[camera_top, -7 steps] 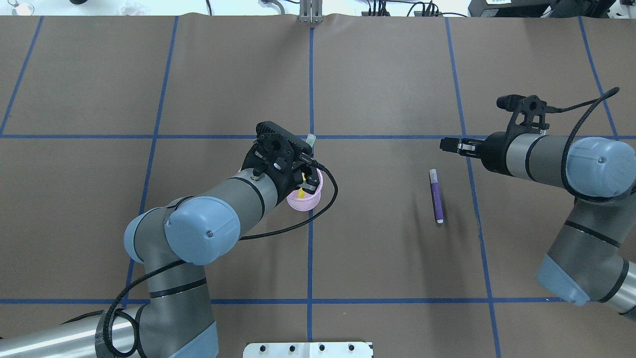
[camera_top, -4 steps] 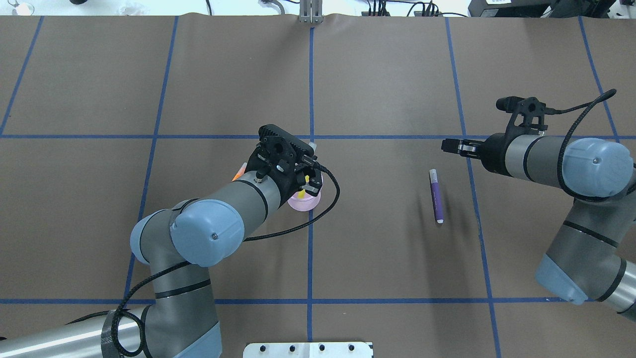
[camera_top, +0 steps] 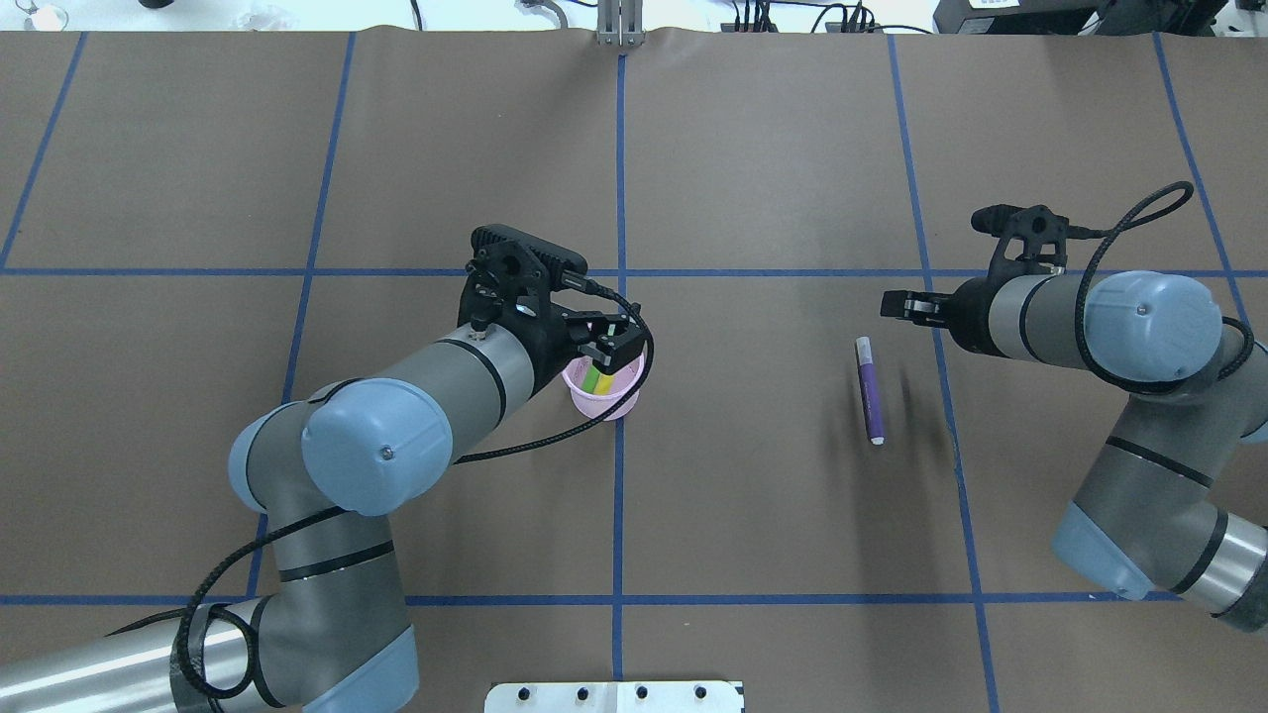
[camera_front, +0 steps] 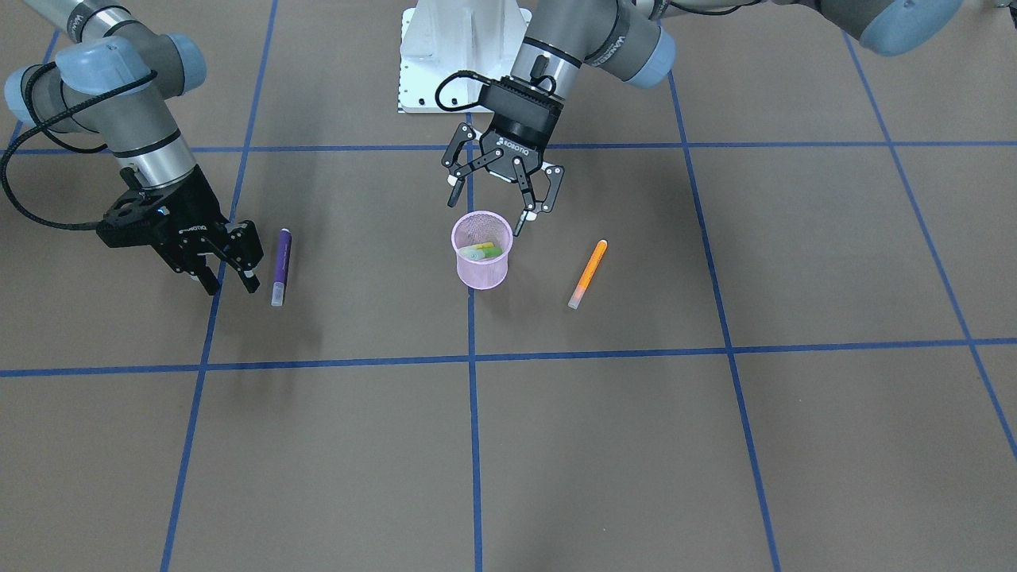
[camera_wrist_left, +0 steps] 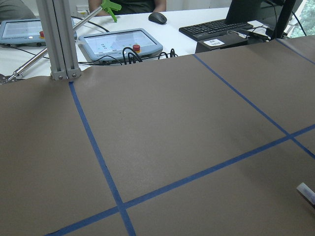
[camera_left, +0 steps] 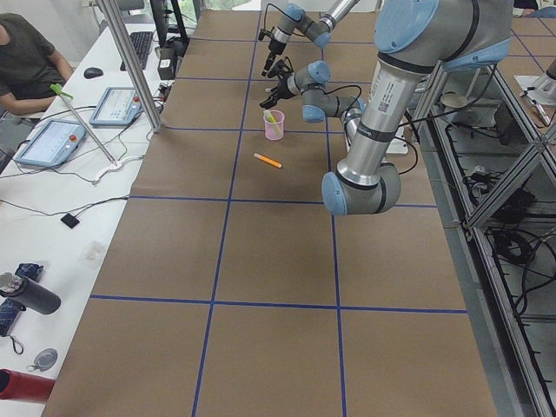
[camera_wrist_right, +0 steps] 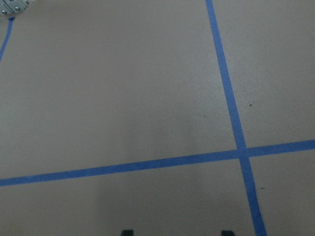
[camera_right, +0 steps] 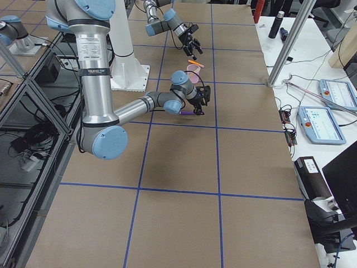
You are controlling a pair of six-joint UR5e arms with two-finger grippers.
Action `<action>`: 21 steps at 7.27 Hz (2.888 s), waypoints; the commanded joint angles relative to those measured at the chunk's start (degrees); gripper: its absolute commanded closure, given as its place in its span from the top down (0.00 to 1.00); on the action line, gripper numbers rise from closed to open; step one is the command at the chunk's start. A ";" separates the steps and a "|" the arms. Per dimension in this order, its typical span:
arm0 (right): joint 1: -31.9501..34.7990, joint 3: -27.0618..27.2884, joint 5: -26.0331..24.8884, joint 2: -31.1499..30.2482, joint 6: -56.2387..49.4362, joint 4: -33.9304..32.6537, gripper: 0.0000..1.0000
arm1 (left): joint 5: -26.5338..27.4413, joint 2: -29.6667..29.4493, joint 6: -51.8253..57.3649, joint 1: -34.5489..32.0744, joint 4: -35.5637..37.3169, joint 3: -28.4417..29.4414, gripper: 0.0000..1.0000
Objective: Collect pens into pen holder
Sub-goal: 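Carry the green marker over the pink cup and drop it in with the left gripper, then withdraw the left gripper from the cup while the right gripper lowers toward the purple marker, then grasp the purple marker with the right gripper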
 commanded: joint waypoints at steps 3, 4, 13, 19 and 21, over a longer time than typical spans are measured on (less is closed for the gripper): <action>3.19 -1.17 18.02 7.73 -16.04 -19.84 0.59 | -23.50 7.84 -6.60 -13.75 0.86 -1.24 0.99; 3.63 -1.26 19.97 10.54 -20.79 -27.22 0.59 | -29.24 10.49 -6.61 -18.49 0.94 -1.15 0.99; 5.92 -13.30 31.76 18.84 -19.35 -36.08 0.62 | -33.78 14.29 -9.24 -22.06 0.15 -2.47 1.00; 5.40 -14.53 32.12 18.57 -18.55 -35.99 0.60 | -33.78 14.29 -9.94 -21.97 0.15 -2.91 1.00; 5.22 -14.53 32.21 18.57 -18.64 -35.99 0.57 | -33.78 14.29 -10.03 -21.97 0.15 -2.91 1.00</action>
